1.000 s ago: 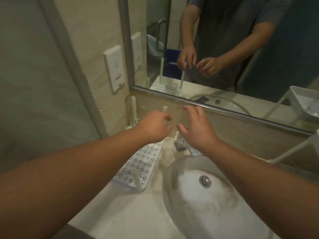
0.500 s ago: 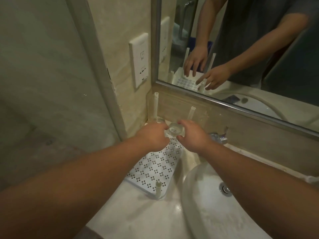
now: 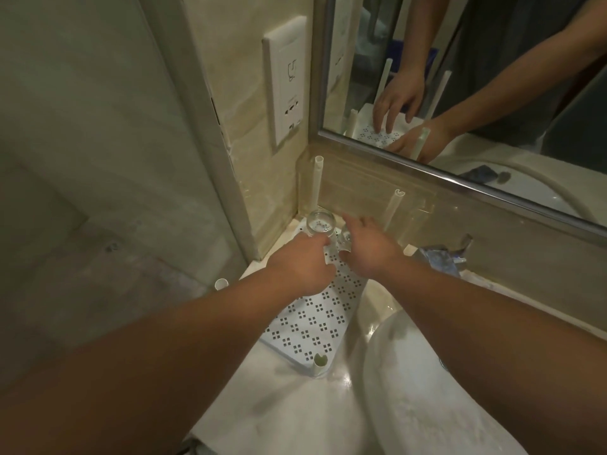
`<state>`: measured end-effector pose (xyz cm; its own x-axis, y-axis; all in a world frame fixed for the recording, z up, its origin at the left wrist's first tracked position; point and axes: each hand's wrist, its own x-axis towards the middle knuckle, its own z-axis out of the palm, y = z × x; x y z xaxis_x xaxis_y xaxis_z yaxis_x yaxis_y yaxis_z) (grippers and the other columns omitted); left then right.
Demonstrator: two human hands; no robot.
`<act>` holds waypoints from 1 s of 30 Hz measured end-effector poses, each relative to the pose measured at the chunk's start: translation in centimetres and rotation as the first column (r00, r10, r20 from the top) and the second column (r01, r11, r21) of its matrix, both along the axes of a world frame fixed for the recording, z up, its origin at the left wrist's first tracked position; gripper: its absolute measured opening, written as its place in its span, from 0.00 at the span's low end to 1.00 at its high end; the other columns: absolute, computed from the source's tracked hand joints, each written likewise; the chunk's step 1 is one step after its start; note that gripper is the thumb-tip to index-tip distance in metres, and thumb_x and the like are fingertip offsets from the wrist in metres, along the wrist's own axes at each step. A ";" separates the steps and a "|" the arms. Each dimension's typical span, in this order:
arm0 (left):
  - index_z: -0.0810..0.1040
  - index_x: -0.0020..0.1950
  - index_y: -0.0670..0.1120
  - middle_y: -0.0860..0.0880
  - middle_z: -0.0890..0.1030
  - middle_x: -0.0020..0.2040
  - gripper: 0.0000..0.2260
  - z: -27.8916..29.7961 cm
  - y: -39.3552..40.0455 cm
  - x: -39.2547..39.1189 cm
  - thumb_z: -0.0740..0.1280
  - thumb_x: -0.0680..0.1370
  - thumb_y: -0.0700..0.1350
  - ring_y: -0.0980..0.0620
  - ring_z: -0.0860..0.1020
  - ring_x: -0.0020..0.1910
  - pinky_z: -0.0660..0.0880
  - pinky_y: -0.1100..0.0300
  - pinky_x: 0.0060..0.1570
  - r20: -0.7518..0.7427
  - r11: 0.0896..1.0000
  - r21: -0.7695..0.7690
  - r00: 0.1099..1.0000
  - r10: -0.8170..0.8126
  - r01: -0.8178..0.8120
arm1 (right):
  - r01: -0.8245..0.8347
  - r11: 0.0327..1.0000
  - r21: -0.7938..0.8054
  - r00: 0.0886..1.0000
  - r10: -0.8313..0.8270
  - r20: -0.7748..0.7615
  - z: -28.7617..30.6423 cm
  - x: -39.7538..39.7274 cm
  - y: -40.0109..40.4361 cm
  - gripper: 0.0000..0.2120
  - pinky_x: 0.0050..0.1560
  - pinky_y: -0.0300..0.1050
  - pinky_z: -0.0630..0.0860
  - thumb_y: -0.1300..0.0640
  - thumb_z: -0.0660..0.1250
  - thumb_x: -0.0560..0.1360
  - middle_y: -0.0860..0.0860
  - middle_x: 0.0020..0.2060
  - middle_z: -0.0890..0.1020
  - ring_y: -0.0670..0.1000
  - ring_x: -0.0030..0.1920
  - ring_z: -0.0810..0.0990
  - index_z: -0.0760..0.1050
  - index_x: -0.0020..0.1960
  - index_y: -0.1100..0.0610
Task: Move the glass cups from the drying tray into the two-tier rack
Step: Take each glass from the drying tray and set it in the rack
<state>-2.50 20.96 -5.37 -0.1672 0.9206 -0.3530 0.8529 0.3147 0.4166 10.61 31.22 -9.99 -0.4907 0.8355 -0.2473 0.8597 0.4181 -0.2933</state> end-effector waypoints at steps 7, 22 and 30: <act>0.66 0.76 0.54 0.48 0.69 0.72 0.25 -0.1 -0.7 0.2 0.64 0.80 0.55 0.49 0.75 0.64 0.75 0.53 0.59 0.035 0.999 -0.029 0.998 0.044 -0.043 | 0.013 1.000 0.024 1.000 -0.012 -0.009 0.0 0.3 -1.3 0.26 0.52 0.51 0.77 0.53 0.69 0.75 0.57 0.64 0.68 0.61 0.52 0.80 0.65 0.70 0.50; 0.78 0.60 0.50 0.50 0.79 0.45 0.12 -0.4 -3.4 2.0 0.66 0.78 0.51 0.52 0.76 0.39 0.72 0.60 0.40 0.517 0.906 -0.221 0.744 0.424 -0.362 | -0.018 0.990 0.138 0.998 0.026 -0.055 6.3 1.8 -3.6 0.26 0.45 0.46 0.74 0.47 0.70 0.73 0.53 0.59 0.73 0.56 0.48 0.79 0.67 0.68 0.47; 0.83 0.54 0.44 0.47 0.84 0.55 0.29 3.0 -3.0 2.8 0.56 0.80 0.66 0.44 0.80 0.53 0.73 0.47 0.56 0.728 0.775 -0.508 0.294 0.620 -0.375 | -0.060 0.959 0.276 0.991 0.090 -0.099 12.7 1.9 -5.4 0.25 0.45 0.47 0.78 0.46 0.70 0.73 0.51 0.59 0.73 0.53 0.47 0.79 0.68 0.68 0.45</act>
